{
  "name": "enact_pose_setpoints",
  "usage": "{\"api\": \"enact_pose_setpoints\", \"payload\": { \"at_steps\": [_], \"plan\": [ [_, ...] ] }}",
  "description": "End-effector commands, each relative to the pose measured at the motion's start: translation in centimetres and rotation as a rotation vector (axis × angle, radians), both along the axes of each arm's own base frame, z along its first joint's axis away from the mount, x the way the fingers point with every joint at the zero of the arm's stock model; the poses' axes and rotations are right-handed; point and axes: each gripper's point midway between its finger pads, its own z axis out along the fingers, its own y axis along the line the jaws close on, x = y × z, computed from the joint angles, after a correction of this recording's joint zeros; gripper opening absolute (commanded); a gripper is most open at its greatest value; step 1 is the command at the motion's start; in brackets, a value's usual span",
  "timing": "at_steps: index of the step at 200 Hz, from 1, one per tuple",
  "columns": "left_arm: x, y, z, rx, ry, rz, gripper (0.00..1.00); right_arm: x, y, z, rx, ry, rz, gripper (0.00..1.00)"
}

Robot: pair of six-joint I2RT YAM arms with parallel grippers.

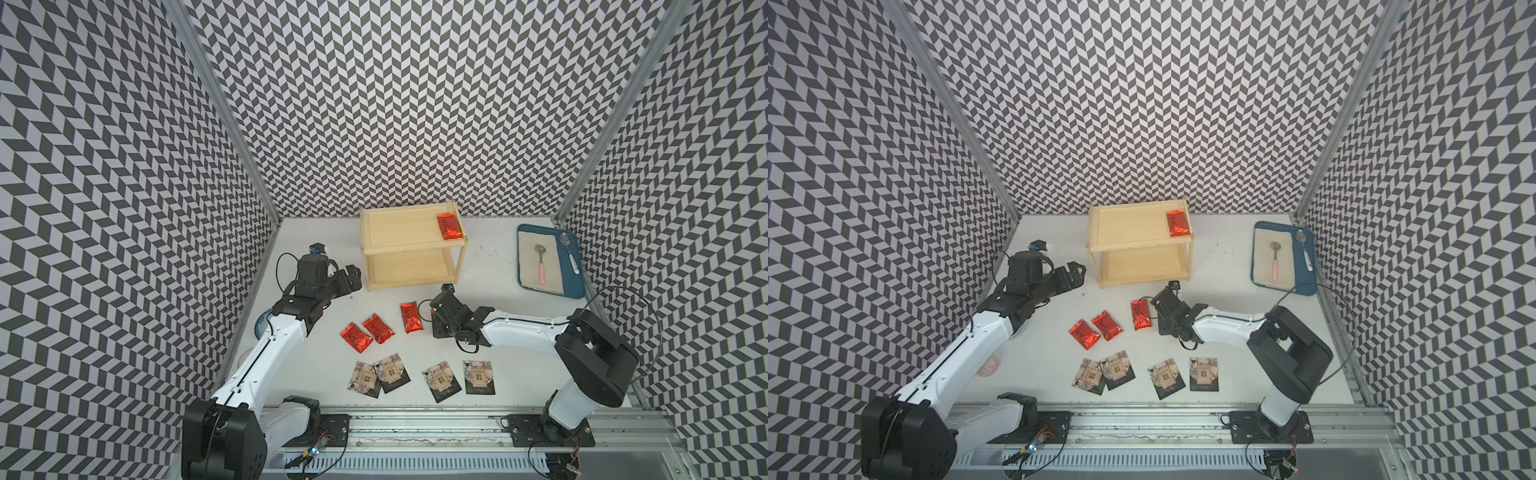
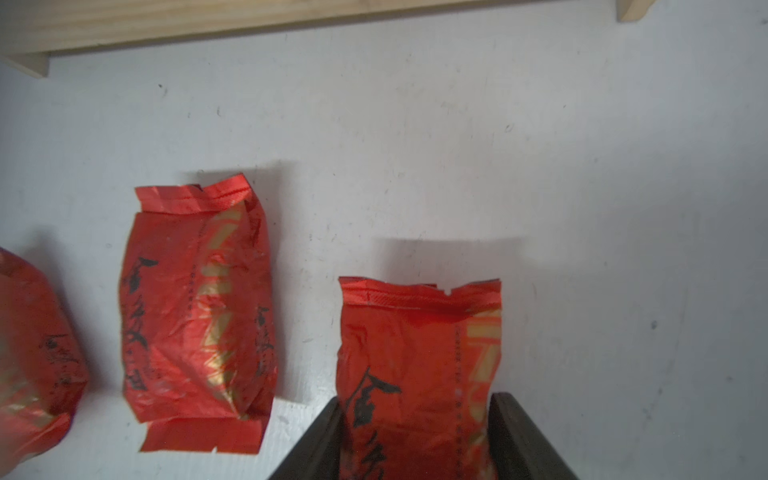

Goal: Place the tea bags on the shelf by color
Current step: Pick up the tea bag from the center of the board, then place the tea bag on the shelf.

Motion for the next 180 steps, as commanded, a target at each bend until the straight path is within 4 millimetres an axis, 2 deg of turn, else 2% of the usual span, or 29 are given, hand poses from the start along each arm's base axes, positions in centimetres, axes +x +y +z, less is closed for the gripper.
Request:
{"api": "enact_pose_setpoints", "payload": {
  "at_steps": [1, 21, 43, 84, 102, 126, 145, 180],
  "plan": [
    [0.3, 0.0, 0.1, -0.009, -0.01, -0.004, 0.98, 0.9, -0.2, 4.0, 0.035, -0.097, -0.036, 0.55],
    [0.2, 0.0, 0.4, -0.011, -0.014, -0.004, 0.98, 1.1, -1.4, 6.5, 0.029, -0.144, -0.066, 0.54],
    [0.2, -0.1, 1.0, -0.022, -0.027, -0.004, 0.98, 1.6, -2.0, 10.6, 0.039, -0.223, -0.079, 0.54],
    [0.5, -1.0, 2.5, -0.066, -0.057, -0.028, 0.97, 4.6, -1.1, 20.4, 0.083, -0.439, -0.064, 0.53],
    [0.5, -1.4, 2.8, -0.08, -0.062, -0.039, 0.97, 6.3, -0.2, 23.5, 0.077, -0.503, -0.049, 0.53],
    [0.5, -1.4, 2.5, -0.073, -0.058, -0.043, 0.97, 9.1, 1.0, 26.5, 0.067, -0.579, -0.027, 0.53],
    [0.4, -1.2, 1.8, -0.063, -0.047, -0.036, 0.97, 11.5, 2.2, 28.0, 0.061, -0.631, 0.011, 0.53],
    [0.4, -1.1, 0.8, -0.051, -0.025, -0.037, 0.97, 15.9, 2.4, 28.1, 0.014, -0.656, 0.008, 0.53]
  ]
}}
